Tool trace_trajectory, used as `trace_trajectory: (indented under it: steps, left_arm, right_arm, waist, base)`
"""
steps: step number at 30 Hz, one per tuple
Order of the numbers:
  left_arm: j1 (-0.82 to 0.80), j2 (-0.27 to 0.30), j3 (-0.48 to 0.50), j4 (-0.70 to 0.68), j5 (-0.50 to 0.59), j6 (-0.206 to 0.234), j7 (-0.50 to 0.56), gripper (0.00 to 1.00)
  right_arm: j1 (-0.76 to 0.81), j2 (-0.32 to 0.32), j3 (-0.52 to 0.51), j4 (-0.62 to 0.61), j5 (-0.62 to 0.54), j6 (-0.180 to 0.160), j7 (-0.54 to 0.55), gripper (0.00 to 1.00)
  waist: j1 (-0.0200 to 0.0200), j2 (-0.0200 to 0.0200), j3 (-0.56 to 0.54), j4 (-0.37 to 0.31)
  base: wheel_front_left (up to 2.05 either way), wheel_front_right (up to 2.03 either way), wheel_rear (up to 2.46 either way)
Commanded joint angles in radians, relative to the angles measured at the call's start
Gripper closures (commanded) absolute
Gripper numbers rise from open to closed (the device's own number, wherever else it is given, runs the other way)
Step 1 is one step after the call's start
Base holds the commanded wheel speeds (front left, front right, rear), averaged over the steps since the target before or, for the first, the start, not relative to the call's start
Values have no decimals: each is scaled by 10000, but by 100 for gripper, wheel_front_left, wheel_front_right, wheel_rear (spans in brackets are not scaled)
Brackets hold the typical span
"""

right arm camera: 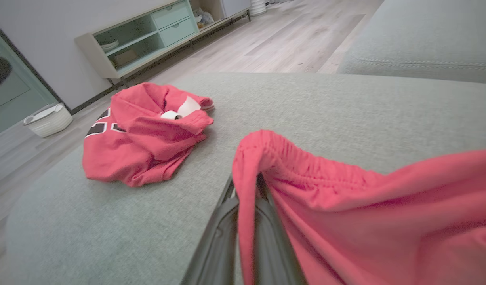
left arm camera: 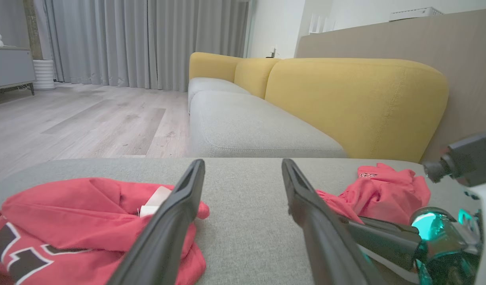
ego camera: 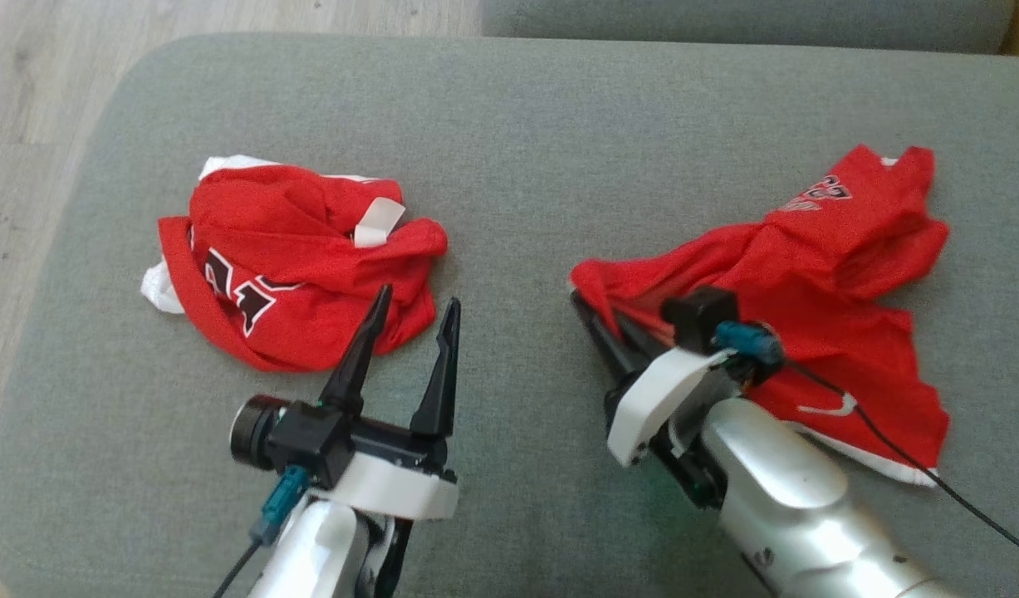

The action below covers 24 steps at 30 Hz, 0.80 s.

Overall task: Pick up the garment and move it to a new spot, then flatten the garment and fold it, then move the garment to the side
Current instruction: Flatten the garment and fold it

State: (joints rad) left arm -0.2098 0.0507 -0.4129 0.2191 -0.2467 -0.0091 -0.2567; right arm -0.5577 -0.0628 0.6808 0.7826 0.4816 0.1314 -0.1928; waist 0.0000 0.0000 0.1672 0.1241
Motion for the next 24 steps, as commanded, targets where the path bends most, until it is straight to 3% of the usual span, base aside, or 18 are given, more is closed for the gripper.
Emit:
trace_trajectory:
  steps: [1,2,3,4,5,10,14,18,20,21,24]
  left_arm:
    - [14,-5,406,-273,36,19,-51,0]
    - [48,-5,419,-270,36,26,-51,0]
    - [82,-5,432,-265,37,33,-51,0]
    - [82,-5,432,-265,37,33,-51,0]
    - [116,-5,443,-265,39,43,-51,0]
    - [276,-5,543,-312,56,112,-51,0]
    - [393,-5,650,-368,97,136,-51,0]
    - [466,-5,740,-458,125,161,-51,0]
    - [481,-5,742,-516,127,179,-51,0]
    - [468,-5,726,-566,126,187,-51,0]
    - [397,-5,672,-609,137,166,-51,0]
  right_arm:
    - [-2,126,477,-411,201,-7,41,100]
    - [7,126,629,-399,210,-7,61,100]
    - [-9,126,731,-352,130,-7,43,19]
    - [-9,126,731,-352,130,-7,43,19]
    - [-12,126,772,-296,93,-7,32,0]
    - [-36,126,257,-174,-38,-7,-293,0]
    - [102,126,-912,-137,-404,-7,-540,0]
    - [436,86,-2906,-128,-1381,-7,-653,0]
    - [724,69,-4185,-156,-1978,-7,-671,0]
    - [1017,77,-5368,-208,-2638,-7,-678,0]
    - [1311,104,-6798,-294,-3670,-7,-641,0]
  waist:
    - [0,0,-85,31]
    - [0,0,-125,31]
    - [0,0,-166,26]
    - [0,0,-166,26]
    - [0,0,-208,20]
    - [0,0,-447,-134]
    - [0,0,-619,-379]
    - [0,0,-658,-645]
    - [0,0,-612,-746]
    - [0,0,-520,-819]
    - [0,0,-334,-860]
  base:
    - [0,0,0]
    - [0,0,0]
    - [0,0,0]
    - [0,0,0]
    - [0,0,0]
    - [0,0,0]
    - [0,0,0]
    - [0,0,0]
    - [0,0,0]
    - [0,0,0]
    - [0,0,0]
